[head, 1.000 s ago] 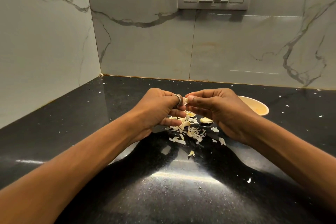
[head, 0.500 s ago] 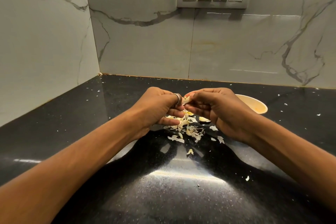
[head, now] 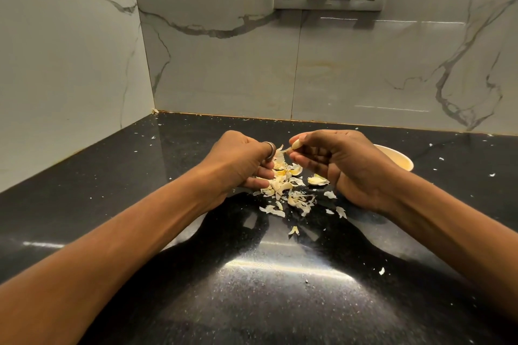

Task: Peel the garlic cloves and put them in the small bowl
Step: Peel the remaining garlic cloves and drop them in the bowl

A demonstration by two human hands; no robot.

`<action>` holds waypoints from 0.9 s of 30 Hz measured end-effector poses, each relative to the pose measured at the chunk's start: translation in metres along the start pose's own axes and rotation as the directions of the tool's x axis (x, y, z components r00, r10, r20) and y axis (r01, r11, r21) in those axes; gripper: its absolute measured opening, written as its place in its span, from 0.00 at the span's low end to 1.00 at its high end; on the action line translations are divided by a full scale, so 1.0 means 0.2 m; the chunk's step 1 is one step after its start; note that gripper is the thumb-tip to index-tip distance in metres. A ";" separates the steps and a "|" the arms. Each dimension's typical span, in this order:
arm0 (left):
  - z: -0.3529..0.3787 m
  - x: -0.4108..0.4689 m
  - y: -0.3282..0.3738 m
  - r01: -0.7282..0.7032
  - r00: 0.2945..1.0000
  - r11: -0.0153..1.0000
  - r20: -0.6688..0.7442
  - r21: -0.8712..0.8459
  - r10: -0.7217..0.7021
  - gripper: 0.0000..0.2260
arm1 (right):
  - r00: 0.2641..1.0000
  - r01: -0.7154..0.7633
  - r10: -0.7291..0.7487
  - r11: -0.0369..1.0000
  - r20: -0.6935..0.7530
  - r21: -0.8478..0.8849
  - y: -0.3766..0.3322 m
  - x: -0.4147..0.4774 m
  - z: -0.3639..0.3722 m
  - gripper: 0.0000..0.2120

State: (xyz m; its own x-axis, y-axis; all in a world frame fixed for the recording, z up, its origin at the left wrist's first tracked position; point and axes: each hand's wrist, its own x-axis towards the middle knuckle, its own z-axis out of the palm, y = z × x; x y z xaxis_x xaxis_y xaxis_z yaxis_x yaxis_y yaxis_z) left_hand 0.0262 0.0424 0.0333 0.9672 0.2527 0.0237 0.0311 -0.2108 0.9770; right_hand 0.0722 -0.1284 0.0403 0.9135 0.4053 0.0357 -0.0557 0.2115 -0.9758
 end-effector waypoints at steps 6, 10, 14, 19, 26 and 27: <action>-0.02 0.01 -0.01 -0.002 0.998 1.000 -0.063 0.029 0.003 0.08 | 1.000 -0.016 0.016 1.000 -0.021 -0.001 -0.02 0.00 0.00 0.07; -0.02 0.02 -0.03 -0.029 0.997 0.996 -0.074 0.079 0.035 0.08 | 1.000 -0.024 0.024 1.000 -0.008 0.004 -0.02 0.00 0.00 0.09; -0.02 0.02 -0.04 -0.099 0.992 0.981 -0.056 0.169 0.110 0.04 | 1.000 -0.021 0.021 1.000 0.008 -0.016 -0.01 0.01 -0.01 0.07; -0.02 0.01 -0.04 -0.241 0.957 0.932 -0.096 0.271 0.275 0.07 | 0.999 -0.014 0.015 0.999 0.037 -0.046 0.00 0.01 -0.02 0.10; 0.00 0.00 -0.03 -0.321 0.946 0.930 0.020 0.180 0.323 0.03 | 0.998 0.058 -0.051 0.986 0.044 -0.157 0.02 0.02 -0.02 0.13; 0.00 0.00 -0.04 -0.320 0.947 0.931 0.019 0.177 0.322 0.03 | 0.997 0.070 -0.064 0.982 0.042 -0.177 0.02 0.02 -0.01 0.13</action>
State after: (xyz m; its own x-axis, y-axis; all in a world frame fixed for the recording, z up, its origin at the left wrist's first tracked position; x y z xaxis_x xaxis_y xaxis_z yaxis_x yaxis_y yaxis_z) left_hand 0.0254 0.0440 0.0261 0.9305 0.1531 0.3327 -0.2359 -0.4445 0.8642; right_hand 0.0769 -0.1282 0.0350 0.8975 0.4279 0.1070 0.0807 0.0792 -0.9936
